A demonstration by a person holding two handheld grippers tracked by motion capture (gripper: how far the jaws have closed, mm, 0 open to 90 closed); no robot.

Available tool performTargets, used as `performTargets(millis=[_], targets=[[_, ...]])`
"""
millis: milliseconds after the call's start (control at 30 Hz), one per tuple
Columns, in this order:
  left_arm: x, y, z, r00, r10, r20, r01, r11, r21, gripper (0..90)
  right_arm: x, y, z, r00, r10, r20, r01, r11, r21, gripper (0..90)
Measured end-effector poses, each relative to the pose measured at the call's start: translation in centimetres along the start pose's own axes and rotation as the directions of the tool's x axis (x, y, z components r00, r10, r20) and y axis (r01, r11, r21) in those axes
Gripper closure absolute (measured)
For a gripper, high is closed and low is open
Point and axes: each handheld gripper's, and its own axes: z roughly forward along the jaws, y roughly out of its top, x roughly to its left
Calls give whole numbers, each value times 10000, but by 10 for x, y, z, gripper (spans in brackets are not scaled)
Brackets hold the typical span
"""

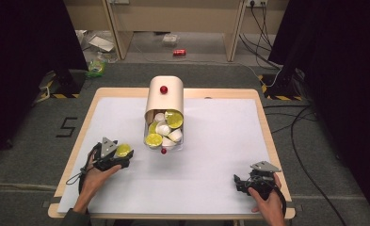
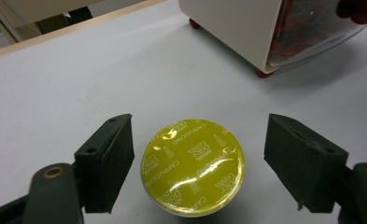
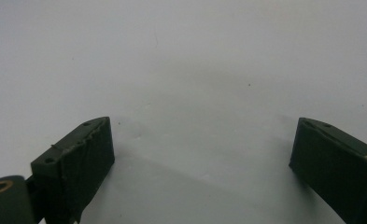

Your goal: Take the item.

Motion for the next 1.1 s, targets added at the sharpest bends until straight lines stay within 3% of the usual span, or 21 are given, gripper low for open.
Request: performTargets(millis=[167, 400, 1100], targets=[[-5, 8, -9, 9998, 126, 143, -122, 9995, -308, 225, 0, 0, 0, 10000, 0, 0, 0, 10000, 1, 65], [-14, 18, -18, 9975, 280, 645, -245, 9983, -537, 210, 0, 0, 0, 10000, 14, -1, -14, 10000, 6, 65], [-29, 30, -29, 9926, 456, 1127, -348, 9948, -960, 199, 0, 0, 0, 10000, 13, -2, -13, 10000, 3, 65]])
